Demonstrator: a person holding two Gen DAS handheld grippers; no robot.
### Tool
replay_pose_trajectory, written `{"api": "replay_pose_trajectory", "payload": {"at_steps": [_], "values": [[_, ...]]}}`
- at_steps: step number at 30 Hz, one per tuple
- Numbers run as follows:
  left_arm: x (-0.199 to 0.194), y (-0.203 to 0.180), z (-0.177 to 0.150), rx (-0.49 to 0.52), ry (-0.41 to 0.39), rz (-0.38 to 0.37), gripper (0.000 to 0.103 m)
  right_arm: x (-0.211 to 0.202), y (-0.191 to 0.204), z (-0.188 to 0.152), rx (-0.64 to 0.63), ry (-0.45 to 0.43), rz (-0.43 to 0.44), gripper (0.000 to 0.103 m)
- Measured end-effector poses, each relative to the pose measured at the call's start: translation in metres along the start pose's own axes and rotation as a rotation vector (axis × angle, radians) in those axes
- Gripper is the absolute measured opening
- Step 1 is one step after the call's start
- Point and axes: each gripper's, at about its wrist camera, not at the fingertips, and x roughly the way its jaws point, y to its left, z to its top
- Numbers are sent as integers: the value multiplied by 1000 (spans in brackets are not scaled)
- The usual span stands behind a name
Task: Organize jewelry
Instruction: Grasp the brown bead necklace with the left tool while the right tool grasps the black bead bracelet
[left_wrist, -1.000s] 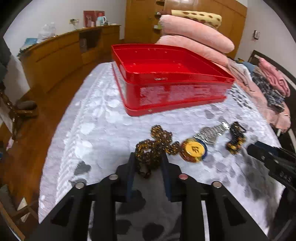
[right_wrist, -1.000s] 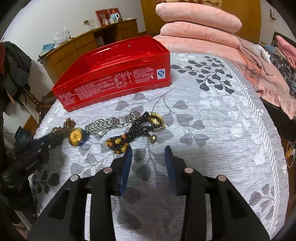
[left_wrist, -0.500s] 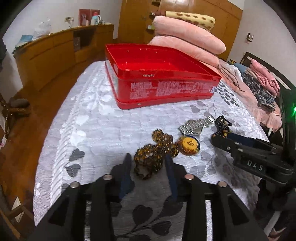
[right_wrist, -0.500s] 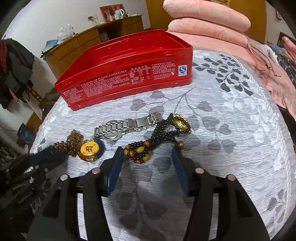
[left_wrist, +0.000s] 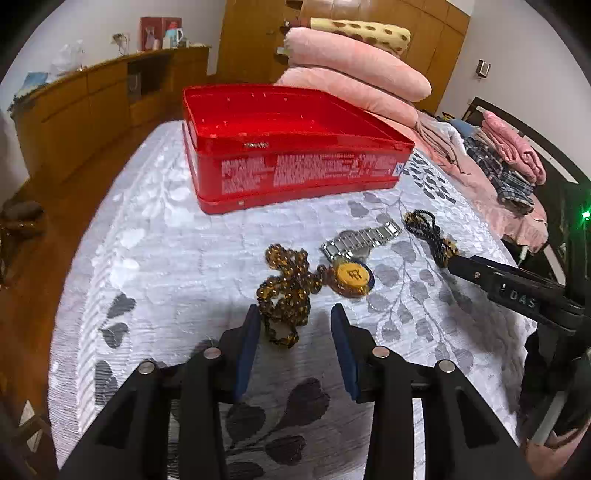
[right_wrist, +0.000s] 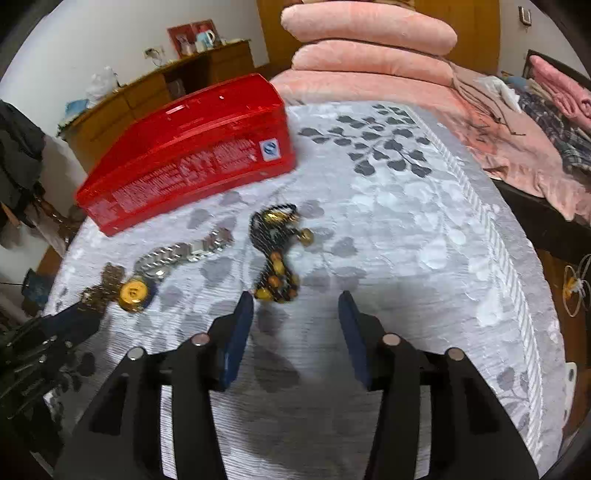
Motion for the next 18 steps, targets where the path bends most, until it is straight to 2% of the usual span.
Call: {"api": "replay_pose_trajectory", "payload": {"at_steps": [1,3,6,10,14,18], "values": [[-1,1,1,-1,-4,7,40,0,2,0,-8,-7,10,54],[-4,4,5,-9,-18,24,50,2,5,3,-19,-12,18,56],[-7,11,10,-25,-40,46,55,6,5,7,-10,-16,31,58],[3,14,18,-21,-32,45,58,18,0,16,2,-11,26,58],[19,5,24,8,-5,31,58,23,0,17,-3,-11,24,54],[31,-4,24,26,15,14,63,25,4,17,-24,-12,32,43]]}}
